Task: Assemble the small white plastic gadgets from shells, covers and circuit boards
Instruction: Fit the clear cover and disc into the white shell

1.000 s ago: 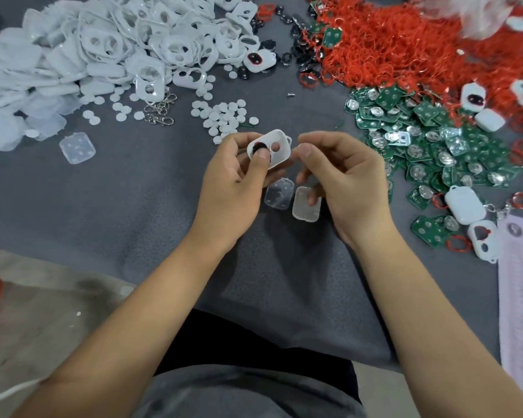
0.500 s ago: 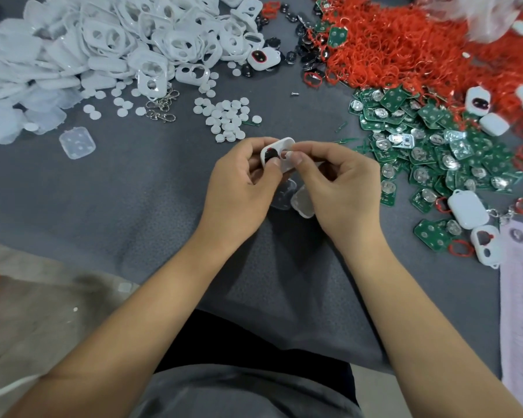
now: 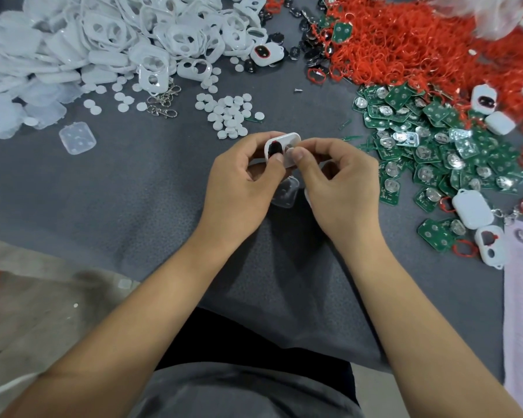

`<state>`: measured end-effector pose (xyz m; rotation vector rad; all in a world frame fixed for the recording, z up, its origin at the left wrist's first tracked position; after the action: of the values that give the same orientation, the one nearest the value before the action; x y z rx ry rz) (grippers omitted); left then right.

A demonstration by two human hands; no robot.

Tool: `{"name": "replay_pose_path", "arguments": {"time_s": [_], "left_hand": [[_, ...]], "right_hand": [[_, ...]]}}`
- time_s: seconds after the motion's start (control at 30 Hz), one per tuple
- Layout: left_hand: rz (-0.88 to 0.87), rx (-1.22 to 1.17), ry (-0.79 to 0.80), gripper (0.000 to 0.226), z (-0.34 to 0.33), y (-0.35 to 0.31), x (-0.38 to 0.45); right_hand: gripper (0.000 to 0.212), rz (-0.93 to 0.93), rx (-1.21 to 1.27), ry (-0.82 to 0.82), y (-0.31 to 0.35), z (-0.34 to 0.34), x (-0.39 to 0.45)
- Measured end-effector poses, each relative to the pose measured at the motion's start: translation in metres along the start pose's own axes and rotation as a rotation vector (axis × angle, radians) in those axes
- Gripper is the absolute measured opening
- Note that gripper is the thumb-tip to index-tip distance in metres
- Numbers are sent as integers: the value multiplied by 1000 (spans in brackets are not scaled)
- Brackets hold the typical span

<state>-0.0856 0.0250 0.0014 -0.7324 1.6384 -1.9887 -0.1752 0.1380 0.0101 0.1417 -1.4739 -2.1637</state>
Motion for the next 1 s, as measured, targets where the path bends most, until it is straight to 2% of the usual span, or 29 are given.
{"name": "replay_pose_path", "arguments": {"time_s": [0.63, 0.9, 1.0], "left_hand": [[-45, 26, 20, 27, 1, 3, 0], [-61, 42, 26, 26, 0, 4, 0], [-62, 18, 30, 25, 0, 6, 0]], "right_hand": [[7, -19, 19, -6, 0, 0, 0], [3, -25, -4, -59, 0, -4, -1], [8, -10, -19, -79, 1, -5, -2]]}}
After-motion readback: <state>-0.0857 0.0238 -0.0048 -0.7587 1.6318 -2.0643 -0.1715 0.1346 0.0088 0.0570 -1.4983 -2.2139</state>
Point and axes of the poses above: each hand's wrist, its own x-axis towards the middle knuckle, its own z-axis out of the back of the hand, y = z × x, the point moved 1 cm from there along x, towards the middle knuckle, and after that the axes turned 2 degrees about x, right-handed, at the moved point
